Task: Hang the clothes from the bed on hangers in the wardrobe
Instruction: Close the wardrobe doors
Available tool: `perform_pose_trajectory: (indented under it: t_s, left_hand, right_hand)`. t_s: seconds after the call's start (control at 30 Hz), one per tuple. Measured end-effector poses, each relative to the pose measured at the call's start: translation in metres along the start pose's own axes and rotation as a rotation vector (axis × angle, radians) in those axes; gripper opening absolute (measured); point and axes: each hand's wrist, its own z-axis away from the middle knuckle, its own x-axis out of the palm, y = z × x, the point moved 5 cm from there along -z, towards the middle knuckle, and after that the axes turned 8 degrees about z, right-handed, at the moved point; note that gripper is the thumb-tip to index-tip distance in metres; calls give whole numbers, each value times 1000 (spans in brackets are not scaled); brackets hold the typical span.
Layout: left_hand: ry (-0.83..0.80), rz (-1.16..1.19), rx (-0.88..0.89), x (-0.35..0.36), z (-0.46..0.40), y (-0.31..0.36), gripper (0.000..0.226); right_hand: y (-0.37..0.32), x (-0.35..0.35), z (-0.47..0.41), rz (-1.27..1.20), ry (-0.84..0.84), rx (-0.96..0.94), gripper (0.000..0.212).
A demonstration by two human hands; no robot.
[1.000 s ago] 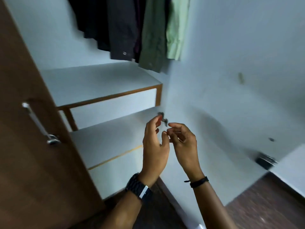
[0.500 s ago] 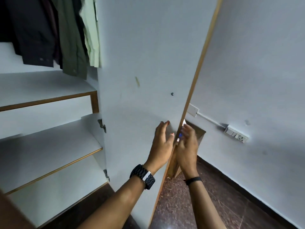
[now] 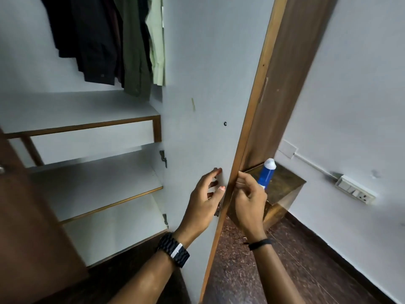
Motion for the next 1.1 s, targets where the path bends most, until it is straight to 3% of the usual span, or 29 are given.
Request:
perform_pose_trajectory:
  t_s: [0.2,0.3,0.5,0.57,0.67,0.77,0.9,1.1]
  left_hand:
    - [333,-90,92,-62,47,9,44]
    - [510,-110,142,-100,69,11,42]
    - [729,-164,151,-196,96,11,34]
    - [771,-228,168,-233,97,15,34]
    - [825,-331,167,-290,88,17,34]
    - [899,-395,156,-357,74,14,35]
    - [962,-533,90,-429,52,7,36]
    - [999,-556,57,-517,16,1,79]
  right_hand:
    - [-43,51,44,-235,-177,-88,61]
    - [-63,87,62,-298,-298,-129,55]
    - [-110,174,94,-490,-539,-142,65]
    - [-130,208,100,-511,-661,-136,59]
    - [-163,256,92,-452,-782,-240,32]
    - [-195,314,82,-369,-819,-328,14]
    - [-215,383,69,-285,-832,-316,22]
    - [-236,468,52,-228,-778,-335,17]
